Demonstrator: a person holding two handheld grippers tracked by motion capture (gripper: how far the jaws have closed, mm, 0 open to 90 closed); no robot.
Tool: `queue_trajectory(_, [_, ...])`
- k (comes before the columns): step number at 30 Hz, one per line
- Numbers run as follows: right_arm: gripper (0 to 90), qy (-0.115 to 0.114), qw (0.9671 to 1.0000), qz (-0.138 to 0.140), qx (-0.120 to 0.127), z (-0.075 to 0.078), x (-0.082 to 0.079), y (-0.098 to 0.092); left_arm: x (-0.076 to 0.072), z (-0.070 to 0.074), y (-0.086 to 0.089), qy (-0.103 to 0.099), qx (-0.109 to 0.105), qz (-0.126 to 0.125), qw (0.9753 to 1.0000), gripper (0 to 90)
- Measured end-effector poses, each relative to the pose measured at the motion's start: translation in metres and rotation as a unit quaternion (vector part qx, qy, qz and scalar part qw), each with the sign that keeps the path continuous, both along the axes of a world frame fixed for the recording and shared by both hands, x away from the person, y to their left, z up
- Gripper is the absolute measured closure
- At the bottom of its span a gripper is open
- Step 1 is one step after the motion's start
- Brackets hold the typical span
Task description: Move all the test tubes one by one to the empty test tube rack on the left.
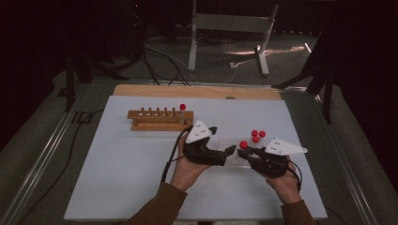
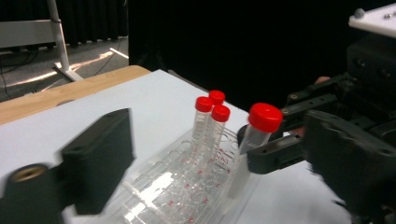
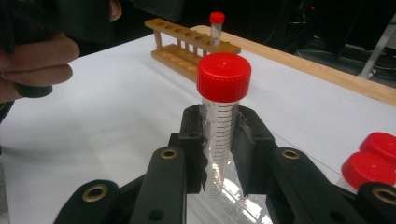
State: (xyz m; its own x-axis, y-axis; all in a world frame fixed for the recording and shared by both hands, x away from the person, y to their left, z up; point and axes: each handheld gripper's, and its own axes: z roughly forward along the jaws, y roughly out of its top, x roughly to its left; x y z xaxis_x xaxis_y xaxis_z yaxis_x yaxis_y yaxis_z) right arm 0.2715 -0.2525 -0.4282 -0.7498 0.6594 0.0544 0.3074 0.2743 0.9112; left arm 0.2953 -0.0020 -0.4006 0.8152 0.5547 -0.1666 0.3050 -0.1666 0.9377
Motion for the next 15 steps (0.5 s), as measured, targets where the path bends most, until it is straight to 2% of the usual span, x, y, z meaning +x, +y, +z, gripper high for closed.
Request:
queue_trajectory(3, [73.9,0.001,1.0,0.001,0.0,-0.001,0.0,0.001,-0.001,-0.001,-0.01,-0.001,0.005,-0.009,0.9999,18.4])
queue_trajectory(5, [73.9,0.003,1.0,0.004,0.0,-0.001,0.0,0.002,-0.001,-0.002,-0.018,-0.003,0.003,-0.031,0.9995,32.3])
queue_trajectory(7, [73.8,0.003,1.0,0.005,0.001,-0.002,0.0,0.002,-0.001,-0.002,-0.02,-0.002,0.006,-0.035,0.9994,40.5])
queue_trajectory(8, [73.8,0.003,1.0,0.005,0.001,-0.002,0.0,0.002,-0.001,-0.003,-0.023,-0.001,0.007,-0.04,0.9992,40.5])
queue_trajectory(9, [73.8,0.005,1.0,0.007,0.002,-0.002,0.001,0.003,-0.001,-0.004,-0.025,-0.001,0.008,-0.044,0.999,47.9])
queue_trajectory(10, [73.8,0.005,1.0,0.007,0.002,-0.002,0.001,0.003,-0.001,-0.004,-0.027,-0.002,0.011,-0.047,0.9988,47.9])
queue_trajectory(15, [73.8,0.008,0.9999,0.013,0.001,-0.003,0.0,0.005,0.001,-0.007,-0.035,0.004,0.022,-0.055,0.9982,61.6])
